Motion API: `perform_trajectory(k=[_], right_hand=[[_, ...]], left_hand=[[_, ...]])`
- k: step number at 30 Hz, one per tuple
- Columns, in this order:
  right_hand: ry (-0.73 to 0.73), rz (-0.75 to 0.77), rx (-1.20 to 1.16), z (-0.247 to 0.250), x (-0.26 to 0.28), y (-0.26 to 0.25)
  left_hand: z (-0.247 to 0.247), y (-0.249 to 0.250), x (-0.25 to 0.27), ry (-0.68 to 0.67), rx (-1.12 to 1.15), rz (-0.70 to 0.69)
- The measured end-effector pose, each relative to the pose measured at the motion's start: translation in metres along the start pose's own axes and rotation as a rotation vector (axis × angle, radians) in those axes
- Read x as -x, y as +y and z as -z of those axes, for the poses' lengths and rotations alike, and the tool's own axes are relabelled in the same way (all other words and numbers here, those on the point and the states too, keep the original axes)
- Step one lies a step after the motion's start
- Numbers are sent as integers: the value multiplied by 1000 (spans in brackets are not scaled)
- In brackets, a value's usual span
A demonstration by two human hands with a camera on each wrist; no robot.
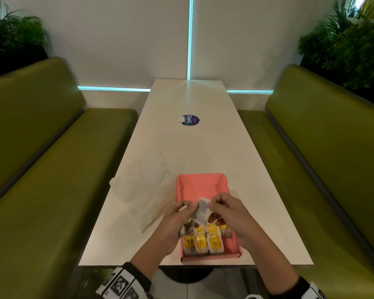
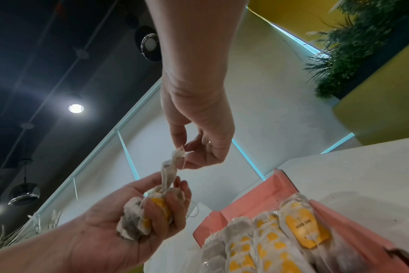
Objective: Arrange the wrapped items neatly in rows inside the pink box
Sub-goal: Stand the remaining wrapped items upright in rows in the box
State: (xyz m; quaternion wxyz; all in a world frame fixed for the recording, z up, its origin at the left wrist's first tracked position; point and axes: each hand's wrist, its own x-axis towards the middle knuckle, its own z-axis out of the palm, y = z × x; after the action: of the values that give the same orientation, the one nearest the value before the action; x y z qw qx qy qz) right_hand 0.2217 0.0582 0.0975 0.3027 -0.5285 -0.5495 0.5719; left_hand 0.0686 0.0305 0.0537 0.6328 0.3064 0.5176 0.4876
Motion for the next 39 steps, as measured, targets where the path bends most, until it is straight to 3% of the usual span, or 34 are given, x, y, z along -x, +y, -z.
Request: perform_trajectory(k=[7, 16, 21, 22, 25, 26, 27, 30, 31, 32, 36, 37, 39], right_hand=[[84, 51, -20, 3, -4, 0], [25, 120, 273, 18, -8, -2], [360, 214, 276, 27, -9, -12], [317, 224, 342, 27, -6, -14], [-181, 123, 391, 27, 4, -15], [-242, 98, 385, 27, 5, -14], [-175, 100, 410, 27, 3, -12], [431, 168, 700, 30, -8, -6], [535, 206, 751, 29, -8, -6], [522, 230, 763, 29, -7, -7], [-44, 75, 519, 25, -1, -6], [-41, 60, 477, 24, -1, -5], [187, 103, 567, 25, -8, -2]], left_hand=[[2, 2, 3, -32, -24, -61], [2, 0, 5, 8, -252, -149], [9, -4, -1, 154, -150, -111], [10, -4, -2, 174, -137, -104], [10, -3, -2, 186, -123, -100], [10, -3, -2, 198, -121, -91], [9, -3, -2, 217, -118, -77], [7, -2, -2, 265, -135, -41], [6, -1, -1, 264, -140, -49], [6, -1, -1, 255, -143, -66], [7, -2, 0, 179, -195, -167], [6, -2, 0, 162, -204, -193], [4, -3, 1, 147, -193, -238]])
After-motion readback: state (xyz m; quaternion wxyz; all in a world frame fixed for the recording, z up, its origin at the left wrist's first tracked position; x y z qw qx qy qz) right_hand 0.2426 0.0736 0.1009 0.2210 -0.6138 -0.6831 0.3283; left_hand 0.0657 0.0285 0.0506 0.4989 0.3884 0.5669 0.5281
